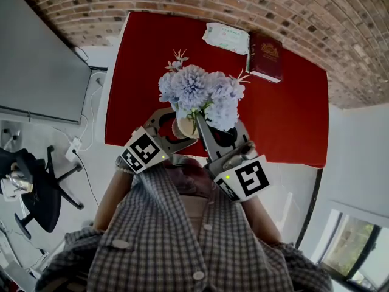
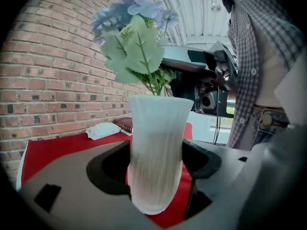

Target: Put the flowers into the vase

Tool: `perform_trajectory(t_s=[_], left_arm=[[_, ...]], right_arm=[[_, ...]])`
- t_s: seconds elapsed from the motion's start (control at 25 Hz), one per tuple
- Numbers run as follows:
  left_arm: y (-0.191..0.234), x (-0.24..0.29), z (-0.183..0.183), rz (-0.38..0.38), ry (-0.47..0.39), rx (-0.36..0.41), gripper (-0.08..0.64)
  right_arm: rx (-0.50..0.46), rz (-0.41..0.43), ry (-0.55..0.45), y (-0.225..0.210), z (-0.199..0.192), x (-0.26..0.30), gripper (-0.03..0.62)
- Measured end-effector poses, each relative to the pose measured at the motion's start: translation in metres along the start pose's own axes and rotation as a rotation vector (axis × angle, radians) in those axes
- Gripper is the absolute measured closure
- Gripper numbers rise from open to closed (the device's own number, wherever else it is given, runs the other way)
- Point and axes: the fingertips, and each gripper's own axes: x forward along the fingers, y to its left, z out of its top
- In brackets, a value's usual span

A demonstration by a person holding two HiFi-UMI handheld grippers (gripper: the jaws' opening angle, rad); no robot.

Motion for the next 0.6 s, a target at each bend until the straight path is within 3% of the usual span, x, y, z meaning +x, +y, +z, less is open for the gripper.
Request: perform_trajectory(t_s=[0.24, 0.6], left_arm=[[0.002, 0.000, 0.001, -0.002, 0.000, 0.000, 0.218], [0.001, 0.001, 0.000, -0.004, -0.003, -0.003, 0.218]], right_arm=[[-0.188, 0.004, 0.086, 0.017, -0.016, 0.004, 0.537], [-0.246, 0.001, 0.194, 0.019, -0.033, -0.008, 0.421]])
